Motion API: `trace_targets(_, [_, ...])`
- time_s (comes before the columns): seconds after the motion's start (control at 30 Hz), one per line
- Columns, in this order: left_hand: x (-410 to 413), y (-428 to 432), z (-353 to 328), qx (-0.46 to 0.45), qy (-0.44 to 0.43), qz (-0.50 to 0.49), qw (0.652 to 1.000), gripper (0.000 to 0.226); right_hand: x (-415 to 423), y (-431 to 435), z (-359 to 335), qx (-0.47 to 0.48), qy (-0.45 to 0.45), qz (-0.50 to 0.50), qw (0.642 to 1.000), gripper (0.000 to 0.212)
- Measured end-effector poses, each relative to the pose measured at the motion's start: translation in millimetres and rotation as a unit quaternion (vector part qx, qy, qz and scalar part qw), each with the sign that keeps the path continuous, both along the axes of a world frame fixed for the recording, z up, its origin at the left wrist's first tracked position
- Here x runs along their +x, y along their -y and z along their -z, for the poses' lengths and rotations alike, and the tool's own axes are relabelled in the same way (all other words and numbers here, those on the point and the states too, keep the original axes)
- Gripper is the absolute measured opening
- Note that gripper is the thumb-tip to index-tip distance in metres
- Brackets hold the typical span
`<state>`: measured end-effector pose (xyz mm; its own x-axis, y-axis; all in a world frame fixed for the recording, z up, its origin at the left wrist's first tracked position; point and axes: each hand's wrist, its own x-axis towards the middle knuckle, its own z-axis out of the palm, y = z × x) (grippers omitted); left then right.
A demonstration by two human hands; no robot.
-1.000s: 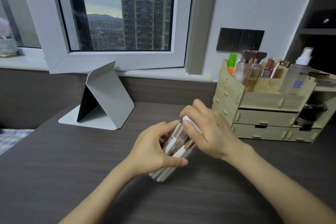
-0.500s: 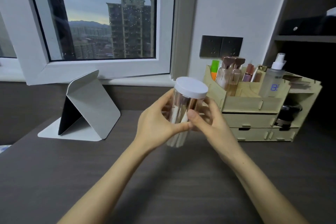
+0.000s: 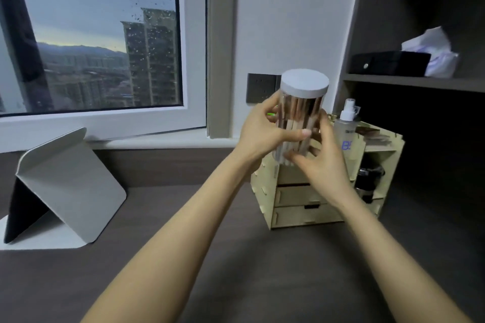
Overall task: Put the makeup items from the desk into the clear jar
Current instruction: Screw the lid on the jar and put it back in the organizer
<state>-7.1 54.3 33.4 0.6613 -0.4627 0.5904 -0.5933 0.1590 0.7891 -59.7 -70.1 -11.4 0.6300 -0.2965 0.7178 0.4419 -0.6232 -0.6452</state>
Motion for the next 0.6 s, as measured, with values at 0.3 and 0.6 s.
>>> trace_targets(0.3, [33.7, 45.6, 3.9, -0.017, -0.104, 0.061, 0.993, 0.066, 37.9, 65.8, 4.5, -0.027, -0.04, 0.089, 0.995, 0.095])
trace_targets(0.6, [50.3, 74.7, 13.4, -0.005, -0.088, 0.068, 0.994, 0.035, 50.1, 86.6, 31.1, -0.004, -0.074, 0.1, 0.992, 0.079])
